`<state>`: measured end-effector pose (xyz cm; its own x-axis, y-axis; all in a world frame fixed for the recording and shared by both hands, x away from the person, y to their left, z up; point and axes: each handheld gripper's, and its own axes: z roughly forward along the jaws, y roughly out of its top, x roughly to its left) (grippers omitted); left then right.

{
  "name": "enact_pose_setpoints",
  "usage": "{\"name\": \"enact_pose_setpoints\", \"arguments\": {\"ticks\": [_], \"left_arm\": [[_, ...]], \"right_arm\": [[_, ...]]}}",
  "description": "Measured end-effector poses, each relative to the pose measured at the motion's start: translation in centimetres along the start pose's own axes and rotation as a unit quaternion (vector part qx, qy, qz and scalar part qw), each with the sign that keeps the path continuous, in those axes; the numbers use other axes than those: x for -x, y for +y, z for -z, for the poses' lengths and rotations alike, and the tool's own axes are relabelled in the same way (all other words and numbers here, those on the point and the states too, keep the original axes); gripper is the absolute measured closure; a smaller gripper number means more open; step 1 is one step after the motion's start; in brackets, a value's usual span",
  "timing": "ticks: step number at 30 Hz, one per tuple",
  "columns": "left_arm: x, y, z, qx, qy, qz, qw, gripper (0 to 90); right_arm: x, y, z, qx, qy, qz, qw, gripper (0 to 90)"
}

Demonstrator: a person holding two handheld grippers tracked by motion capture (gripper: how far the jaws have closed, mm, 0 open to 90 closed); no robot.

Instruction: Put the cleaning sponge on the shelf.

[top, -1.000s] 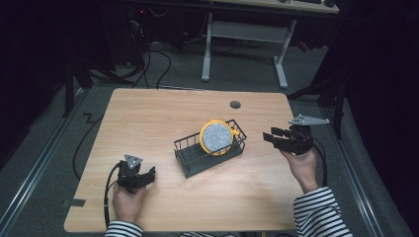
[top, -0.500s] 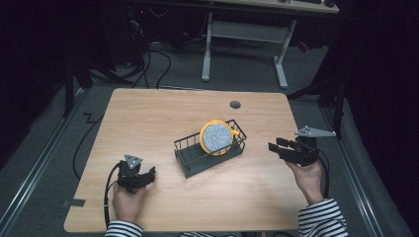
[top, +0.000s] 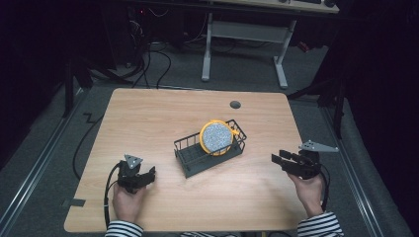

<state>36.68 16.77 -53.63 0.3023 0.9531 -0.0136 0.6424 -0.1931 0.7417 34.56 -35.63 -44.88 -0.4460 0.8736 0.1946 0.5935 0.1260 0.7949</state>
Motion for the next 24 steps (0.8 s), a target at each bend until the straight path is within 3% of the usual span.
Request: {"name": "enact_pose_setpoints", "arguments": {"ticks": [14, 24], "left_arm": [[0.0, 0.0, 0.0, 0.0, 0.0, 0.0, 1.0, 29.1], [0.0, 0.0, 0.0, 0.0, 0.0, 0.0, 1.0, 29.0]], "right_arm": [[0.3, -3.6, -1.8, -0.018, -0.006, -0.025, 0.9995, 51.9], [0.0, -5.5, -3.5, -0.041, -0.032, -0.014, 0.9985, 49.4]]}}
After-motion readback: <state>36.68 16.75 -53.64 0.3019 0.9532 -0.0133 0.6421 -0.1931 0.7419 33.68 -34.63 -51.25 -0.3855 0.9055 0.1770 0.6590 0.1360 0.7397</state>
